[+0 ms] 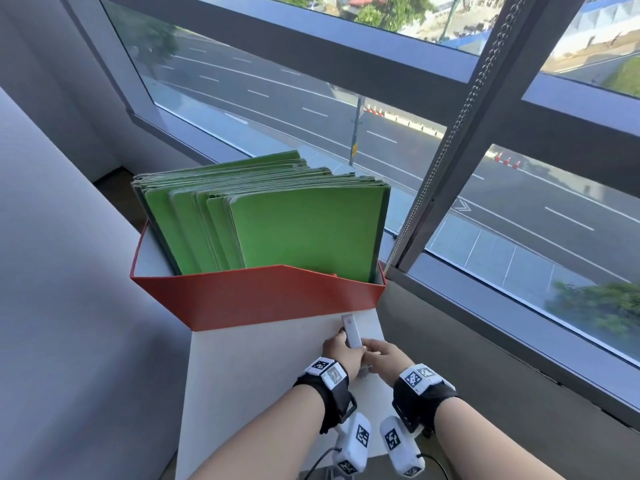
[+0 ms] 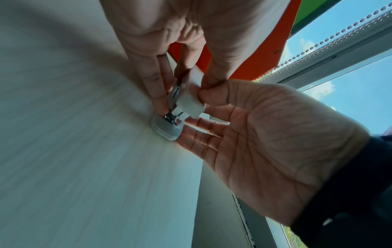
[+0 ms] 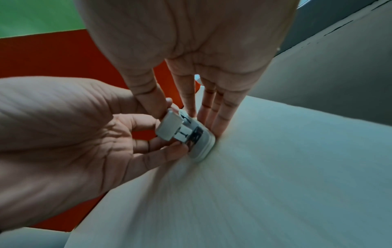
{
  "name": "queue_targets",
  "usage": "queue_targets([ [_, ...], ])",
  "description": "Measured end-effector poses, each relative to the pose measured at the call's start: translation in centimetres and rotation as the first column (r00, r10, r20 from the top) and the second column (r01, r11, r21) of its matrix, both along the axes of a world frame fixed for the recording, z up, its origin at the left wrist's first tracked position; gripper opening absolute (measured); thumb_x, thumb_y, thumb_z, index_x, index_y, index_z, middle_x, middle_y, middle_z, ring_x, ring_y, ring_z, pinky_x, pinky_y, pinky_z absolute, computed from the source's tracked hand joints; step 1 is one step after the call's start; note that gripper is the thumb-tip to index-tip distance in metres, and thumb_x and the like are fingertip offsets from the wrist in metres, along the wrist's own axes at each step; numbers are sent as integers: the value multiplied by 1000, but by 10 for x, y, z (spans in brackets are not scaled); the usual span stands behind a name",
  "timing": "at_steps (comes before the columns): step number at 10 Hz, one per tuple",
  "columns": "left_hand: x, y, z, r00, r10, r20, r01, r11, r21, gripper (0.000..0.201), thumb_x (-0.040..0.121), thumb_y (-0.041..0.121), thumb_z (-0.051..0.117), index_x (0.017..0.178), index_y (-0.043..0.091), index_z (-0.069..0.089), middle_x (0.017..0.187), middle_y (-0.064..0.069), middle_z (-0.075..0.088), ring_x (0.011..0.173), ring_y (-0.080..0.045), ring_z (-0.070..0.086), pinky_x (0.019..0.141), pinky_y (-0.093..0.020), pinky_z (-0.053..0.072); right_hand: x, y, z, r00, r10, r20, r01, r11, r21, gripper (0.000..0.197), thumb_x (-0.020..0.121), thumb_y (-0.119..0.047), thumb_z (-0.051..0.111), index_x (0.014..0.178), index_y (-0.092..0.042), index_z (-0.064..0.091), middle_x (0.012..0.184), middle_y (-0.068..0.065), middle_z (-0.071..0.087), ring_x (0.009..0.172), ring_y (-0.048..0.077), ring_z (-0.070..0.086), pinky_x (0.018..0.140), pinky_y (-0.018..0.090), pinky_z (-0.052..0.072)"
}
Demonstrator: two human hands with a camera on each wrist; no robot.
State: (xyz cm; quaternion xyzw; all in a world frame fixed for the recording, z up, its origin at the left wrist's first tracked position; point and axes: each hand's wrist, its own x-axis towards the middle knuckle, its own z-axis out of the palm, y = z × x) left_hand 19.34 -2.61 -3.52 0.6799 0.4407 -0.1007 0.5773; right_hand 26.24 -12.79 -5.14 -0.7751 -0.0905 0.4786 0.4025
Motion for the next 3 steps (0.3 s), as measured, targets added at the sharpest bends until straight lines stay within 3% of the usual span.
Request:
queue_targets([
  [1, 0, 0, 4, 999, -30, -13, 30, 998, 47, 40, 72, 28, 62, 112, 21, 63, 108, -9, 72, 98, -28, 67, 89, -37, 56, 2, -1, -10, 1000, 21, 6, -21, 1000, 9, 31, 68, -29, 53, 90, -35, 75, 78, 7, 71, 75, 25, 62, 83, 46, 51],
  [2, -1, 1, 2, 999, -39, -16, 40, 997, 67, 42, 76, 28, 63, 117, 22, 61, 113, -9, 70, 102, -29, 66, 90, -33, 54, 5, 0, -16, 994, 110, 20, -109, 993, -35, 32, 68, -32, 50, 89, -27, 73, 78, 15, 67, 68, 30, 57, 76, 48, 50],
  [3, -5, 3, 2, 997, -70, -28, 72, 995, 74, 46, 76, 43, 58, 117, 24, 59, 119, -8, 68, 104, -28, 65, 94, -34, 52, 6, 4, -14, 987, 130, 91, -124, 990, -72, 35, 72, -31, 49, 99, -21, 71, 103, 20, 65, 90, 37, 63, 86, 50, 51],
])
